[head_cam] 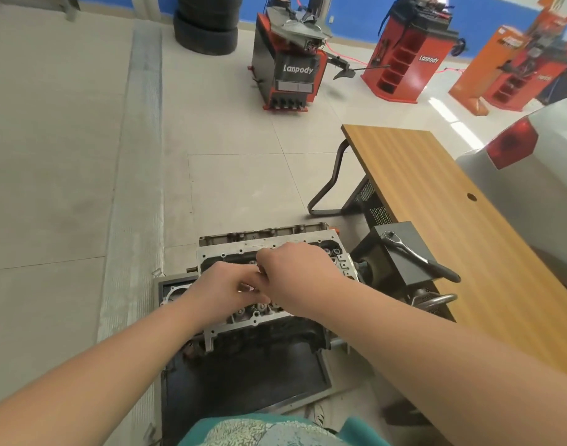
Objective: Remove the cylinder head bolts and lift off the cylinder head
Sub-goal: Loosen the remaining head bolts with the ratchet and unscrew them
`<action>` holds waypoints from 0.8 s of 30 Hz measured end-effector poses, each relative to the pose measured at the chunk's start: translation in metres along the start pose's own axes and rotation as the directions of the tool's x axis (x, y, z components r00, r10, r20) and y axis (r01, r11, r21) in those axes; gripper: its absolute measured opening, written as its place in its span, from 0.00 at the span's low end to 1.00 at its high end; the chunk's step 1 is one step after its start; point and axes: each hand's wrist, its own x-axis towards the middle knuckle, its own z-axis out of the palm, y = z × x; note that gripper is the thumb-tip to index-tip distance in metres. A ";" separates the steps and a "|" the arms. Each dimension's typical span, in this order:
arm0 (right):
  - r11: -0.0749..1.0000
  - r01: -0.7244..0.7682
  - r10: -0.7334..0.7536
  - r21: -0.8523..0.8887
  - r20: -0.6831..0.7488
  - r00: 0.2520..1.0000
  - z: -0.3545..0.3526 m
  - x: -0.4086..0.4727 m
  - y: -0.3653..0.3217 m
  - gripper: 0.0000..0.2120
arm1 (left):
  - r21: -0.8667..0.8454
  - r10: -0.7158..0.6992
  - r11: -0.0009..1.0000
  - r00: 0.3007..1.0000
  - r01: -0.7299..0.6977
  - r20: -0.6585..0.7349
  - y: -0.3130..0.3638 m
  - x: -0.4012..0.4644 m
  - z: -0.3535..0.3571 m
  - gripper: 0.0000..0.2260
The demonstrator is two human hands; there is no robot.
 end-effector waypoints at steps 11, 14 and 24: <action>1.000 0.018 -0.017 0.018 -0.022 1.000 -0.006 -0.004 -0.004 0.18 | -0.057 -0.052 0.997 0.997 0.049 -0.050 -0.005 -0.003 -0.005 0.06; 0.997 0.069 -0.068 -0.043 0.014 0.998 -0.004 -0.001 -0.010 0.06 | -0.072 -0.005 0.997 0.998 0.001 -0.055 0.001 -0.003 -0.003 0.11; 0.999 0.015 -0.017 -0.042 -0.039 0.999 -0.003 -0.003 -0.011 0.13 | -0.050 -0.024 0.999 0.994 0.019 -0.104 0.000 -0.001 -0.005 0.07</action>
